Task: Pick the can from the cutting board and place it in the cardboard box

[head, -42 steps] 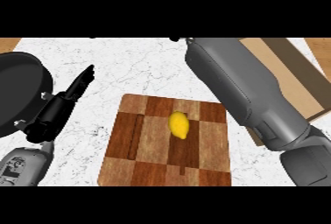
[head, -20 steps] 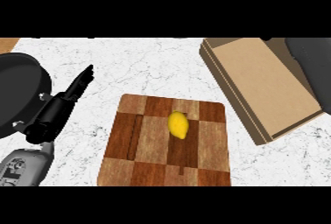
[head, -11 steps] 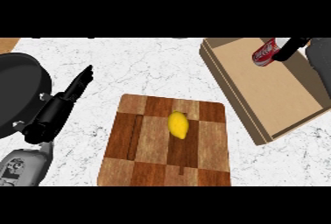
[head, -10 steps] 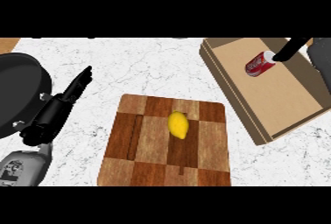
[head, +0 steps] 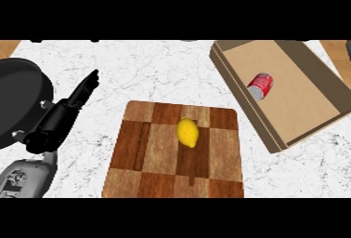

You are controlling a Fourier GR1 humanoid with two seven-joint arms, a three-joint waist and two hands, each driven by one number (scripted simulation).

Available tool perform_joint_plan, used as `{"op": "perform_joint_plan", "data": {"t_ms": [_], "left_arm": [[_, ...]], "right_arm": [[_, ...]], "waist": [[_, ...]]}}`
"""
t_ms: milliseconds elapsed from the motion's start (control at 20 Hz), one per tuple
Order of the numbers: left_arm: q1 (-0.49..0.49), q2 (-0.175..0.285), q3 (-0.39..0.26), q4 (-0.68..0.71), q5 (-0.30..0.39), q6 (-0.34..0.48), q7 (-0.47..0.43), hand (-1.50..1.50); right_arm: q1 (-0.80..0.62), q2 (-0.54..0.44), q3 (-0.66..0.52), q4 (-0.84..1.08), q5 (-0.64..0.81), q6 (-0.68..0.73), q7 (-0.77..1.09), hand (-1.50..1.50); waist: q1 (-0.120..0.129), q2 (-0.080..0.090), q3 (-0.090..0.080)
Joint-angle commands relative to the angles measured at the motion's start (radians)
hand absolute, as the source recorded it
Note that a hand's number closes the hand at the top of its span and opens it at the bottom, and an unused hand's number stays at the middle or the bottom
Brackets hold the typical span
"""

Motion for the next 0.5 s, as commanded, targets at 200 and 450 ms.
{"op": "perform_joint_plan", "data": {"t_ms": [200, 450], "left_arm": [[0.008, 0.005, 0.014, 0.000, -0.005, 0.000, 0.002, 0.00], [0.029, -0.003, -0.016, -0.101, -0.020, -0.010, 0.068, 0.00]], "right_arm": [[0.065, -0.003, -0.333, -0.066, -0.273, -0.218, -0.092, -1.50], [0.183, -0.057, -0.421, -0.034, -0.333, -0.220, -0.265, -1.50]], "waist": [[-0.006, 0.000, -0.002], [0.019, 0.004, -0.002]]}}
